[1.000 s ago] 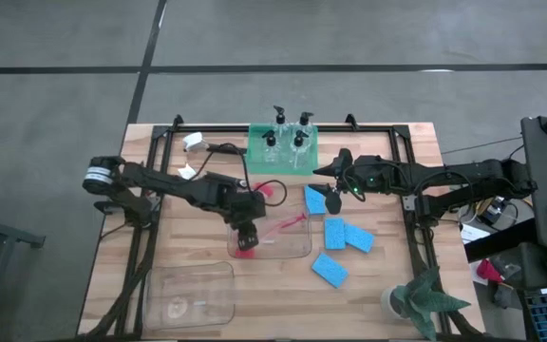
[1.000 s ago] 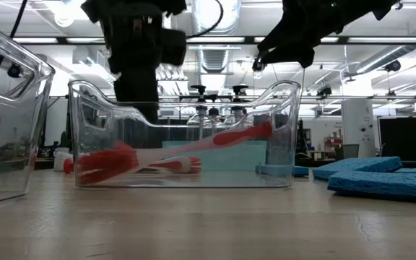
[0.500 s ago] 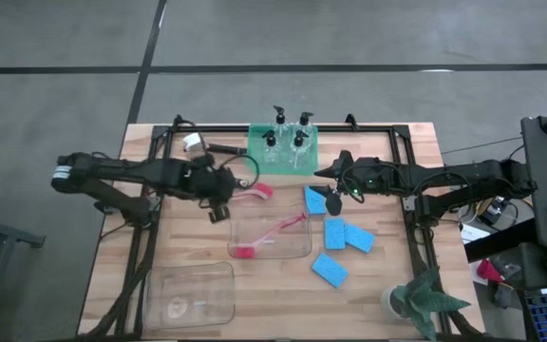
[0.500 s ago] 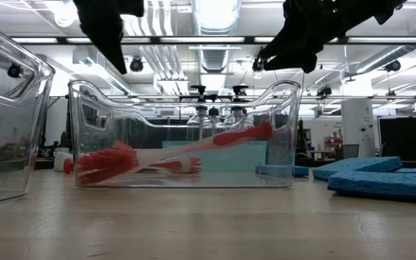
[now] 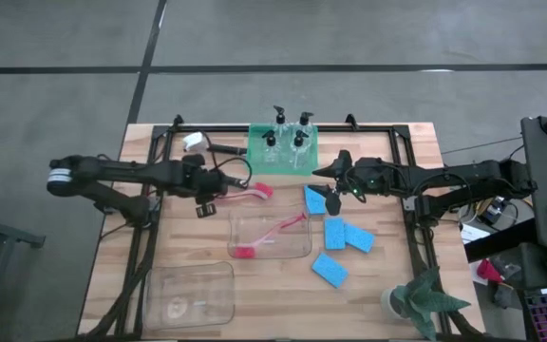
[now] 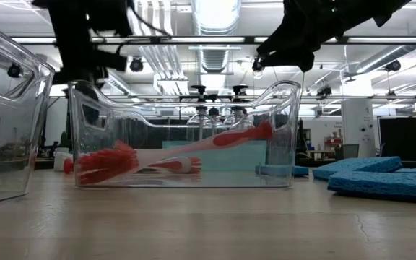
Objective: Pick & Place Kitchen Sink Supplies
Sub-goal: Put the pink dish brush into the top transparent bin
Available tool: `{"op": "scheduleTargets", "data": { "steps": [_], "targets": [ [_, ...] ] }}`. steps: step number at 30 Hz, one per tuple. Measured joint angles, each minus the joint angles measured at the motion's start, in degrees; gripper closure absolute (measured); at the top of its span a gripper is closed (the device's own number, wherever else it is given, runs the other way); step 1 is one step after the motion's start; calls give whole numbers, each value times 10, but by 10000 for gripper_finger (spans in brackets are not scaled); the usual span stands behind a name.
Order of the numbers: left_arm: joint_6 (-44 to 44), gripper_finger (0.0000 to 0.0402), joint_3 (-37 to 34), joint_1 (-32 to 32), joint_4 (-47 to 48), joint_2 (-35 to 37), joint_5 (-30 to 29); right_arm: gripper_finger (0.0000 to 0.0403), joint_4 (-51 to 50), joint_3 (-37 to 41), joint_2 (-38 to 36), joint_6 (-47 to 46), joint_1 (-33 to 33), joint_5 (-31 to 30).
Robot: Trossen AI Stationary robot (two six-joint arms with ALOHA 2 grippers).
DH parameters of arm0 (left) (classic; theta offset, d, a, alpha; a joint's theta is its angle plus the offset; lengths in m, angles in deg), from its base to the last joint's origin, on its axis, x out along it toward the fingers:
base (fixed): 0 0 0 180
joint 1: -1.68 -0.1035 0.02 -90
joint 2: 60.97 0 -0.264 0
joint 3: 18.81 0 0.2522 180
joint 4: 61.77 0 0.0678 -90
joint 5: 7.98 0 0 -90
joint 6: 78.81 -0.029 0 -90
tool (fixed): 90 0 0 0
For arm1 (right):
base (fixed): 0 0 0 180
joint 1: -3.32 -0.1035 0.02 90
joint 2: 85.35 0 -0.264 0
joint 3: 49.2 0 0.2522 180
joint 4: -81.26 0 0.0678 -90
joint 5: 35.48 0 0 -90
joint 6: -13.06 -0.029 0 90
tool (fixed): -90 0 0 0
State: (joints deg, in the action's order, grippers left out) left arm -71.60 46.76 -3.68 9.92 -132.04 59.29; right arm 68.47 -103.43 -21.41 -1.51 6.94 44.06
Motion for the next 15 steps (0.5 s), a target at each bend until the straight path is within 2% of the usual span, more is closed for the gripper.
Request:
{"op": "scheduleTargets", "data": {
  "steps": [7,15],
  "targets": [
    [-66,255,-51,-57,-108,-23,87,179,7,0,0,0,0,0],
    [-127,196,-53,-65,-138,-65,110,179,9,2,0,2,0,0]
  ]
}}
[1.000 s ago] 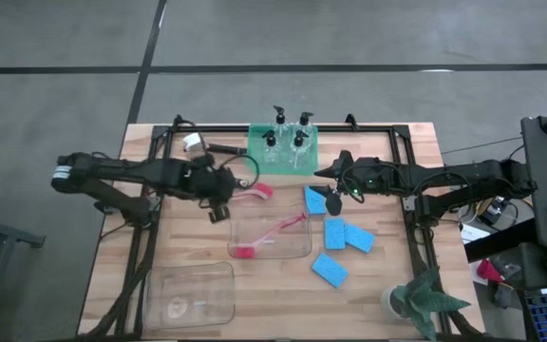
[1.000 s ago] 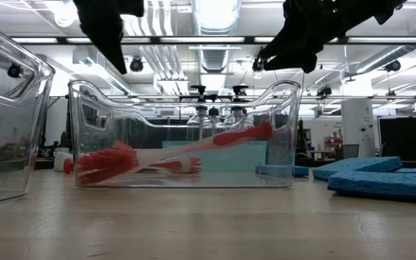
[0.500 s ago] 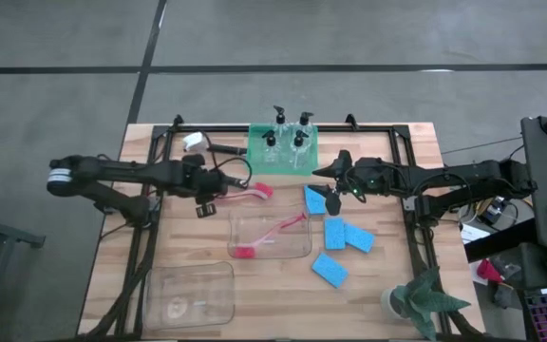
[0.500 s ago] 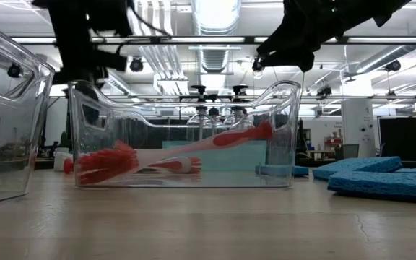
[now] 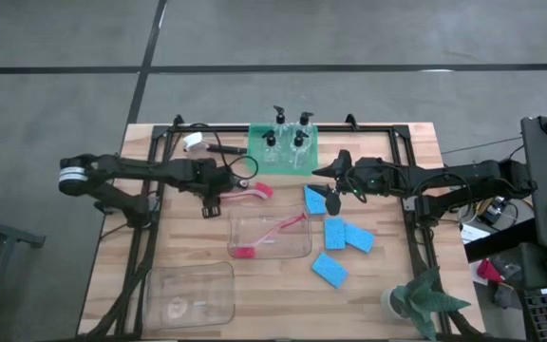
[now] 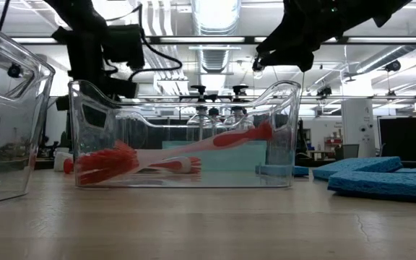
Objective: Pick & Place Kitchen Sink Supplies
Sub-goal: Put the pink dish brush into the top transparent bin
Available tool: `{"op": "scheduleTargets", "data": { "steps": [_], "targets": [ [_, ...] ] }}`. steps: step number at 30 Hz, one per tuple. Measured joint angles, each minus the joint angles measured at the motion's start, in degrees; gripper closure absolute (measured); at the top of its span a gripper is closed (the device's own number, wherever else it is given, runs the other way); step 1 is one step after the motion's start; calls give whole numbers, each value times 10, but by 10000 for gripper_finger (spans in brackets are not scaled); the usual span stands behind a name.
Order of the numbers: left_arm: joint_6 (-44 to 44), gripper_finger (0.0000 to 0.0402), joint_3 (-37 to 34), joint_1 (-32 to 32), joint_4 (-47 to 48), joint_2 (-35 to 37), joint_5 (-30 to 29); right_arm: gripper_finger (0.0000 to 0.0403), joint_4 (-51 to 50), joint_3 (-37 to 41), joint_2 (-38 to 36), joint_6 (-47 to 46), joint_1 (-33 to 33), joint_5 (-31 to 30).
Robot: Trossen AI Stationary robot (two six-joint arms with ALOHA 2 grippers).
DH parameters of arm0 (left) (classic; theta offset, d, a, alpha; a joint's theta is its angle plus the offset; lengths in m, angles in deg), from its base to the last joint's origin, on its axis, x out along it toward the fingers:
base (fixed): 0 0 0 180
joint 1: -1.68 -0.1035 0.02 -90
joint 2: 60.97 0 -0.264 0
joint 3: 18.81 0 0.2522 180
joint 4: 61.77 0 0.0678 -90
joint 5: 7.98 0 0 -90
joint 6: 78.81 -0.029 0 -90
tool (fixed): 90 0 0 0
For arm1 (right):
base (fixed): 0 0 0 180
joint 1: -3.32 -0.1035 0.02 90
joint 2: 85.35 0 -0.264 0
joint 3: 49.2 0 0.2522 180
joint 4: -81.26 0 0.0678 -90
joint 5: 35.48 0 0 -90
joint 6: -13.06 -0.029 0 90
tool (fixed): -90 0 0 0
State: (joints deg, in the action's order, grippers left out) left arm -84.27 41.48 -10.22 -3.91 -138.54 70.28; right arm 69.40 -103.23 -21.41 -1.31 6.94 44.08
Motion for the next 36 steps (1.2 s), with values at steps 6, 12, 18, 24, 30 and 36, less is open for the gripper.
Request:
{"op": "scheduleTargets", "data": {
  "steps": [6,12,18,24,30,36],
  "targets": [
    [-8,165,0,-2,-16,-45,2,179,0,3,0,0,0,0],
    [-21,165,0,-3,-27,-85,2,179,1,3,0,0,0,0],
    [-32,173,0,-6,-31,-114,-2,179,1,3,0,0,0,0],
    [-36,235,0,-7,-31,-114,5,179,1,4,0,0,0,0],
    [-37,331,0,-9,-29,-104,-31,179,2,6,0,-1,0,0],
    [-40,347,-1,-9,-19,-86,-49,179,2,7,0,-3,0,-1]
  ]
}}
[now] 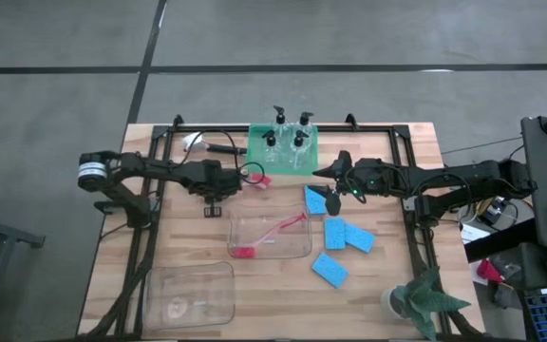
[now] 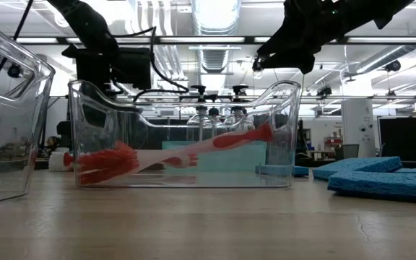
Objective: Pick & Place Kitchen Sink Supplies
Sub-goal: Put the pink dish brush into the top transparent bin
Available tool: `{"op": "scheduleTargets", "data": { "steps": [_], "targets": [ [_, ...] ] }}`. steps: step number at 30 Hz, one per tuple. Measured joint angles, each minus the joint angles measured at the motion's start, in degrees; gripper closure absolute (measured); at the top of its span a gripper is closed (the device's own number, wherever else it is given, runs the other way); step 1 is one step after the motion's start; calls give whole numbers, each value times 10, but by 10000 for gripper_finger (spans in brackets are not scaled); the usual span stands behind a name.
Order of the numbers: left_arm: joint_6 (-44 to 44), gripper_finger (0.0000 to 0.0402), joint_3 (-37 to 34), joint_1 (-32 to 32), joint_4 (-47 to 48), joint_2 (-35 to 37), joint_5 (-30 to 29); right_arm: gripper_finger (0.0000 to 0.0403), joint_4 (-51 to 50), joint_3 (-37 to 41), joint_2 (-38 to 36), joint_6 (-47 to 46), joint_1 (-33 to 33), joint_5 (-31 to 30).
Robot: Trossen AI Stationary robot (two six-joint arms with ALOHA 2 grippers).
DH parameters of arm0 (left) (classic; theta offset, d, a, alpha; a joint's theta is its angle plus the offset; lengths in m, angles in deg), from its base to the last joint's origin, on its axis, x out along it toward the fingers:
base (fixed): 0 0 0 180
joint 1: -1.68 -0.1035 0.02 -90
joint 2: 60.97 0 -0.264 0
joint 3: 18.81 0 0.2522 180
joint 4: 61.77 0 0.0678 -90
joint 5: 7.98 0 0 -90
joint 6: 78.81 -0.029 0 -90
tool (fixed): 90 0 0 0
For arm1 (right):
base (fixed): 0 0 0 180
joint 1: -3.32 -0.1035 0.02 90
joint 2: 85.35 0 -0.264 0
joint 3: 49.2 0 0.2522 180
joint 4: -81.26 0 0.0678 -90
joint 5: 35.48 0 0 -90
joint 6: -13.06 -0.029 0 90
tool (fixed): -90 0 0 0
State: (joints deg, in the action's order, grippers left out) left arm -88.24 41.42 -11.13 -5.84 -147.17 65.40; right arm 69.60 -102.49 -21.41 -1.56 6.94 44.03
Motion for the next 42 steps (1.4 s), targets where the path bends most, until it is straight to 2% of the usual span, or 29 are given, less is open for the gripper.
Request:
{"op": "scheduleTargets", "data": {
  "steps": [8,14,21,24,27,31,34,38,42],
  "targets": [
    [34,332,18,0,78,53,0,179,0,0,0,0,0,0],
    [72,338,49,2,121,107,3,179,0,0,0,3,0,0],
    [140,335,101,24,127,158,90,179,1,2,0,0,0,0],
    [159,335,122,44,90,170,127,179,1,2,0,0,0,0],
    [199,334,130,63,22,176,212,179,2,2,0,0,0,0],
    [312,334,124,98,-72,177,296,179,2,2,0,0,0,0],
    [375,333,124,135,-92,170,295,179,0,3,0,0,0,0],
    [437,333,123,181,-110,153,267,179,1,6,0,0,0,0],
    [443,333,123,208,-125,121,249,179,3,7,0,2,0,0]
  ]
}}
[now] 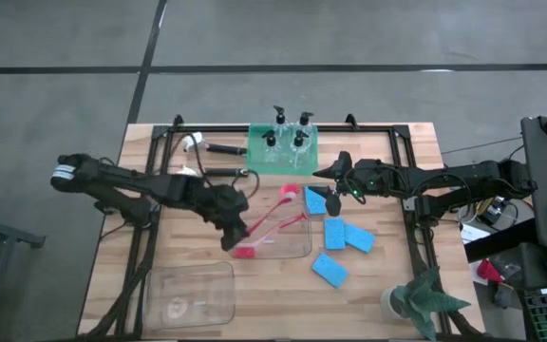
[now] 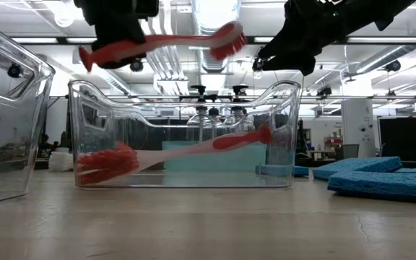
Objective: Pick & Place Kitchen Sink Supplies
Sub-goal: Put the pink dish brush into the top transparent bin
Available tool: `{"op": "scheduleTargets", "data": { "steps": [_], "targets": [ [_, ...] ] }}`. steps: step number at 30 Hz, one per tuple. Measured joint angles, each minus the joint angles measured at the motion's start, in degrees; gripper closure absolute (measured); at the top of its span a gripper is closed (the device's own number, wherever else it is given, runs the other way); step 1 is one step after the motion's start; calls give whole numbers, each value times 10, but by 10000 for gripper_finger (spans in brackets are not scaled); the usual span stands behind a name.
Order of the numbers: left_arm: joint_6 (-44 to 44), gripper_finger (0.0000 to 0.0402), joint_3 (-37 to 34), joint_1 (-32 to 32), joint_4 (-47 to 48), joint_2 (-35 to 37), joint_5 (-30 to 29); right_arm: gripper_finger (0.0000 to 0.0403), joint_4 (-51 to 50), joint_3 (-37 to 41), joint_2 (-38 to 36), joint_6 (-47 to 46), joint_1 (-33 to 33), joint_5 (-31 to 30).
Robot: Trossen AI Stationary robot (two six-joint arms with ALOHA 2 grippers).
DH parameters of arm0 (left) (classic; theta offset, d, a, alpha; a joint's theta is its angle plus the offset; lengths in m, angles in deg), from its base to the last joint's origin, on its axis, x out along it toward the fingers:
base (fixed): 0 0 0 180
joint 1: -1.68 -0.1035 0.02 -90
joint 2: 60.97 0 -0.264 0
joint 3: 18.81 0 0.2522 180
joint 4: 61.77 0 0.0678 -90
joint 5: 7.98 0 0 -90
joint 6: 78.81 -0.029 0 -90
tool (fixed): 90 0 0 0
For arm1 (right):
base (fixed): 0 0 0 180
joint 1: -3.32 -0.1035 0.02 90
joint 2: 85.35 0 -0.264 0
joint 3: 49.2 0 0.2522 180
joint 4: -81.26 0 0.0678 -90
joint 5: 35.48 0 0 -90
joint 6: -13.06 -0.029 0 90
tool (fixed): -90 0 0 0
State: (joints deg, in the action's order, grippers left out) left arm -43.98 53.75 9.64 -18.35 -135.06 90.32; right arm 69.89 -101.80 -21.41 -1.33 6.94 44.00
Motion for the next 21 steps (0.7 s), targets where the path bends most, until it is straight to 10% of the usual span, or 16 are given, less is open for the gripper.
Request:
{"op": "scheduleTargets", "data": {
  "steps": [21],
  "targets": [
    [-93,332,0,0,-2,-154,41,179,1,5,0,-15,0,0]
  ]
}}
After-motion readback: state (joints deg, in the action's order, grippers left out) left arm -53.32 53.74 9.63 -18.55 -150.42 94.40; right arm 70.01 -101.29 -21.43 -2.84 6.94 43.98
